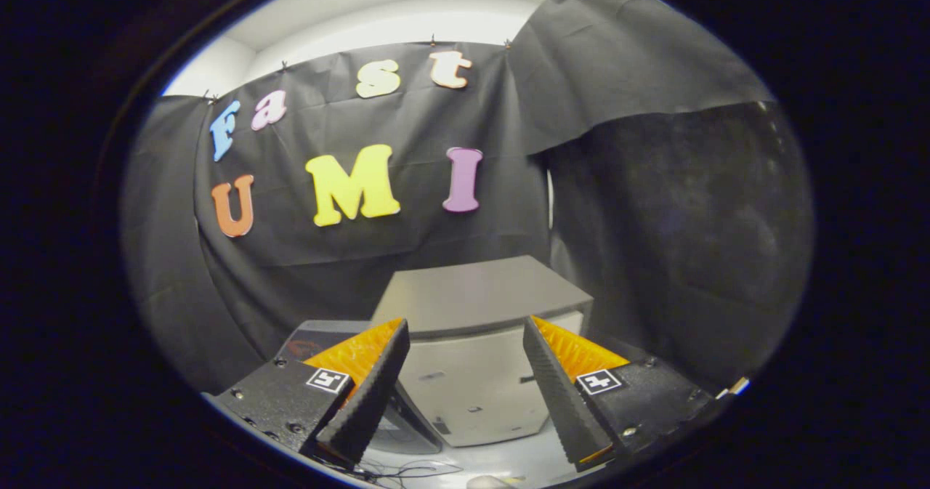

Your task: Put the clothes into the washing machine and then close the washing machine lid.

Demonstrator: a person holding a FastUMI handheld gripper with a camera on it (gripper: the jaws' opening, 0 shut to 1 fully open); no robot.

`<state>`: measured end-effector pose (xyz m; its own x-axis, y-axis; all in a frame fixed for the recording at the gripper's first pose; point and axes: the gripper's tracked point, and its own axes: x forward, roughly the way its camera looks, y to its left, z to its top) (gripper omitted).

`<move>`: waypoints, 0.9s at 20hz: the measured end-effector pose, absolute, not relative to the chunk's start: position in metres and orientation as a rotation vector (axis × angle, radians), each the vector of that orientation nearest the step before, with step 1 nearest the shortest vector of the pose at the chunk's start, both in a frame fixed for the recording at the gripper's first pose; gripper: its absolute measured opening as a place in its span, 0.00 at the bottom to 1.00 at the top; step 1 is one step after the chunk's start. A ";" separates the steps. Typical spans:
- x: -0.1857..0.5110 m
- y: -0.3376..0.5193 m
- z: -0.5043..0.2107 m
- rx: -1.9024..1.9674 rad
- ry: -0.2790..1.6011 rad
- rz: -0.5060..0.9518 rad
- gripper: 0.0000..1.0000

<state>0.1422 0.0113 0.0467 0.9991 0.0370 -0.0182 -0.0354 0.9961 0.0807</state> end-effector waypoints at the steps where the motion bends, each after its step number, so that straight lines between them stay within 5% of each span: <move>1: 0.135 -0.002 0.040 0.081 0.022 0.032 0.99; 18: 0.037 -0.103 -0.051 -0.007 -0.059 0.124 0.97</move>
